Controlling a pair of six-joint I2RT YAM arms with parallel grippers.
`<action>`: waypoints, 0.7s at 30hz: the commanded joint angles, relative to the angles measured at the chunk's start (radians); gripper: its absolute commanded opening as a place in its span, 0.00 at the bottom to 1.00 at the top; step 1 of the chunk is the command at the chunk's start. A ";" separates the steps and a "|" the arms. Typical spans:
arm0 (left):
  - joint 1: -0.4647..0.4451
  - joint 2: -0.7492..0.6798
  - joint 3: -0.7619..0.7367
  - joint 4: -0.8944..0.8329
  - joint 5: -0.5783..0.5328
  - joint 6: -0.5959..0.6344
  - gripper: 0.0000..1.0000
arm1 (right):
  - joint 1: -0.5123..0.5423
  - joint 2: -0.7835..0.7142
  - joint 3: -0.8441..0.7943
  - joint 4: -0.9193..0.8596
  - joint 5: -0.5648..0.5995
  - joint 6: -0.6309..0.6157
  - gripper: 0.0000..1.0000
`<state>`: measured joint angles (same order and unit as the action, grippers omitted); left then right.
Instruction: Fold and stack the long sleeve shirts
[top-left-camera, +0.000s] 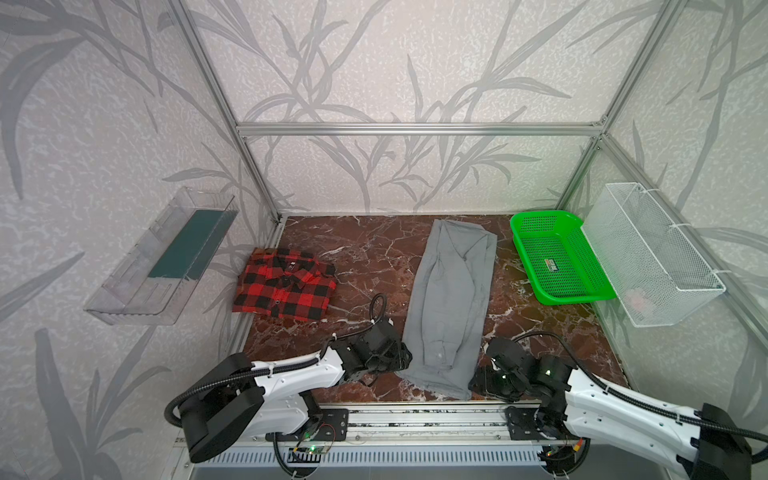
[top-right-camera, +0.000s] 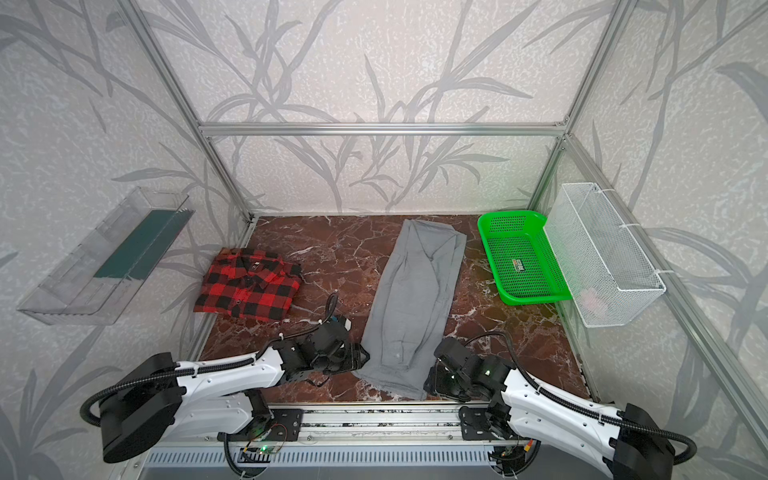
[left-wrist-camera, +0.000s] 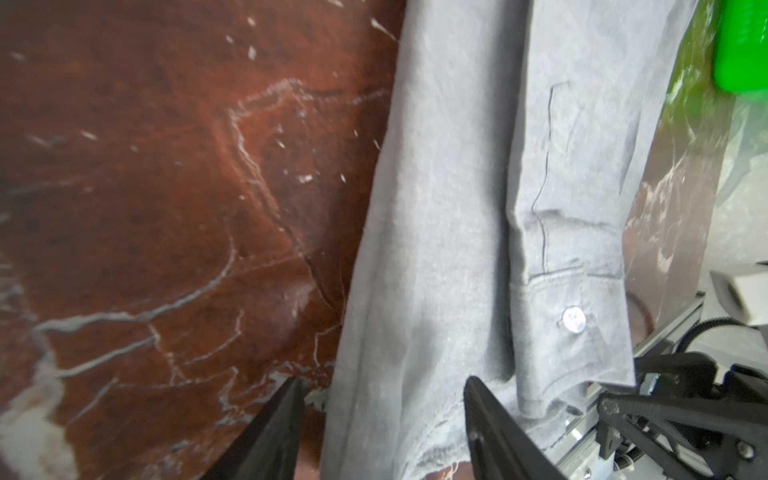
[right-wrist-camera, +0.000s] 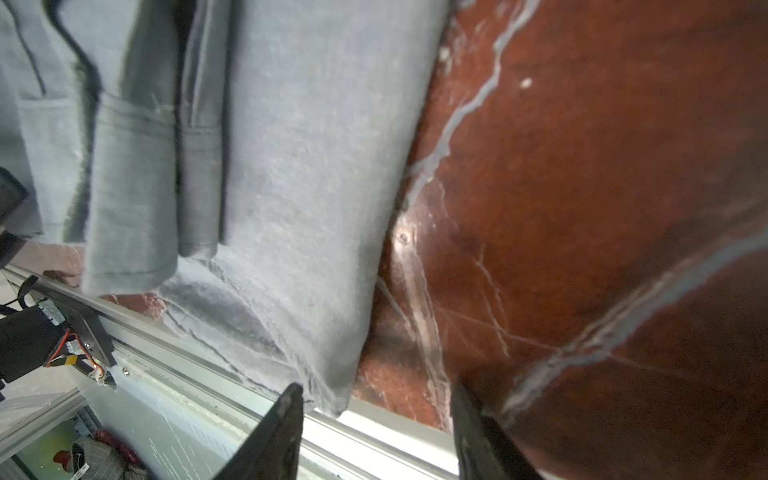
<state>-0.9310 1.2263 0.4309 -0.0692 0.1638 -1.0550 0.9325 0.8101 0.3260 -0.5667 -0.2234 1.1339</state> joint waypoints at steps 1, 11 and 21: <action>-0.018 0.021 -0.020 -0.036 0.016 -0.023 0.58 | 0.057 0.022 -0.037 0.073 0.040 0.110 0.55; -0.034 0.036 -0.024 -0.013 0.024 -0.039 0.45 | 0.123 0.077 -0.071 0.175 0.087 0.166 0.42; -0.038 0.034 -0.009 -0.009 0.025 -0.039 0.18 | 0.129 0.031 -0.096 0.209 0.097 0.144 0.01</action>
<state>-0.9623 1.2594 0.4263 -0.0547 0.1860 -1.0840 1.0523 0.8619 0.2539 -0.3183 -0.1551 1.2842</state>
